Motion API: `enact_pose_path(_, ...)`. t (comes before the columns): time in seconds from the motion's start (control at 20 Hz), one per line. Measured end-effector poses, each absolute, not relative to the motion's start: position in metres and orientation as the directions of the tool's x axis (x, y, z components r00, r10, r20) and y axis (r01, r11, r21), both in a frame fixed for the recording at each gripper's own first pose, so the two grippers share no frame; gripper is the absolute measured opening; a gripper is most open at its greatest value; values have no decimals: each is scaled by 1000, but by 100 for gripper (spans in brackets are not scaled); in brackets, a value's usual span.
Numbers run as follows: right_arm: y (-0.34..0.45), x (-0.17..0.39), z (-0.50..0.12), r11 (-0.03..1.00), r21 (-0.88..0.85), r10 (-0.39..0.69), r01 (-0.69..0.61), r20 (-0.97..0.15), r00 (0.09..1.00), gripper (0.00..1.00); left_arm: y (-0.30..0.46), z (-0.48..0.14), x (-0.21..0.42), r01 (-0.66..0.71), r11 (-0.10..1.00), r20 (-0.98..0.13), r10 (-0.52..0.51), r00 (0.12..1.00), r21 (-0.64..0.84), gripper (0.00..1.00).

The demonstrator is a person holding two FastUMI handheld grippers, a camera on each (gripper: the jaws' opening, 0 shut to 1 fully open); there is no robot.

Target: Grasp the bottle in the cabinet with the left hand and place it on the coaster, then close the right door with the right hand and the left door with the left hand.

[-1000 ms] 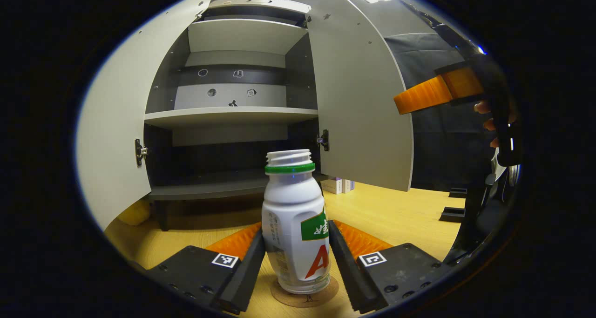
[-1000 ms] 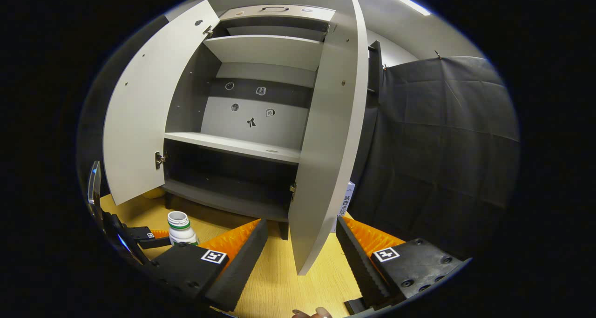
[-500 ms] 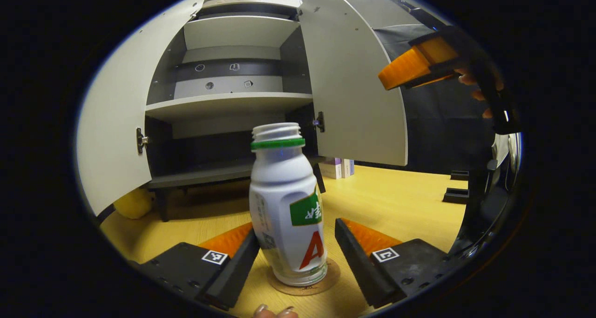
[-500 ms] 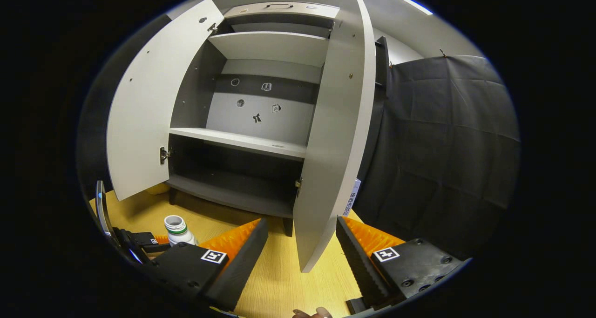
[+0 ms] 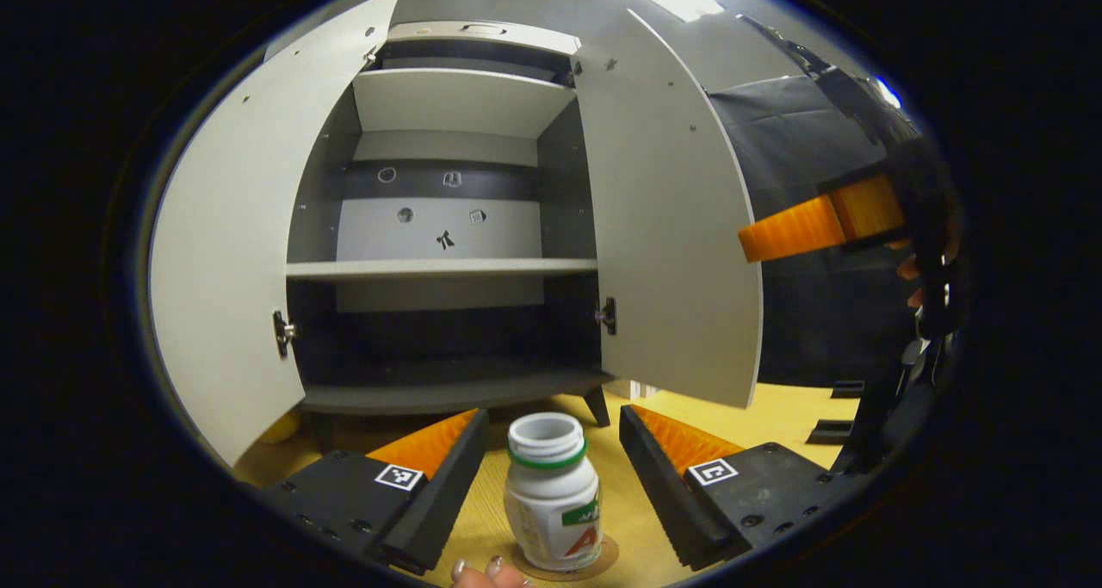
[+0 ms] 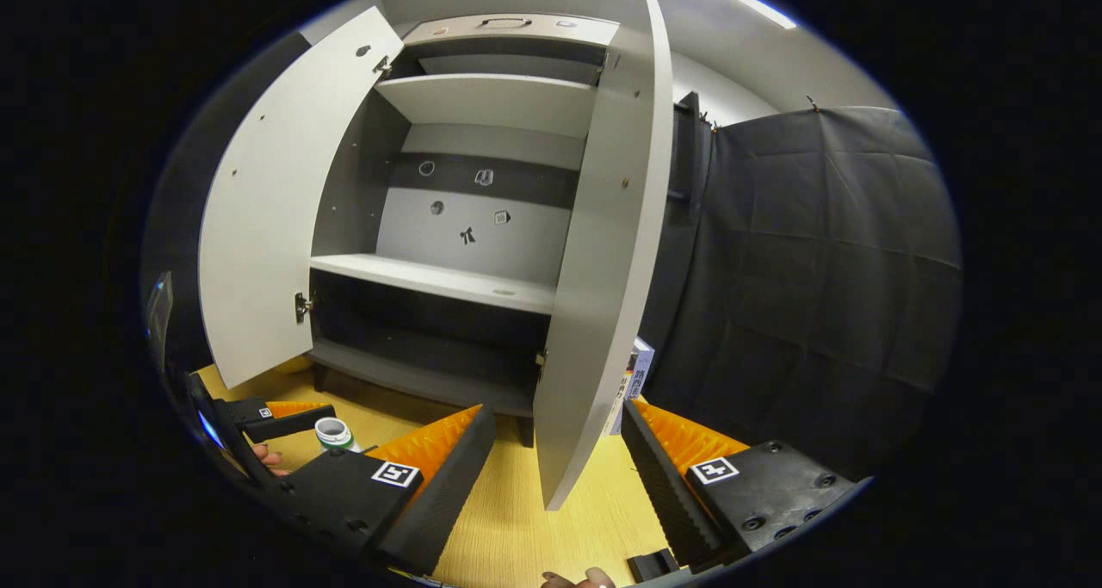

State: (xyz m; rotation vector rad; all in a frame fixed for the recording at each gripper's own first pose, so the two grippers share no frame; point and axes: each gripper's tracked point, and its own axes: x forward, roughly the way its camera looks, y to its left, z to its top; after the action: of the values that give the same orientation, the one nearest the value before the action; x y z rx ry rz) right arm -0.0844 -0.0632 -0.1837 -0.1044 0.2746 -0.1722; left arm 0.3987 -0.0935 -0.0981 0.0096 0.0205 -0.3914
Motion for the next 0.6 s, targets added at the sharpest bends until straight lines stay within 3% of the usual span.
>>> enact_pose_path(0.35,-121,-72,-75,956,-15,-293,293,-112,950,95,-69,53,381,431,902,43,-429,902,-25,96)
enact_pose_path(0.6,-168,-53,-48,938,1,-345,346,-80,935,98,8,107,372,305,952,20,-305,952,-14,96)
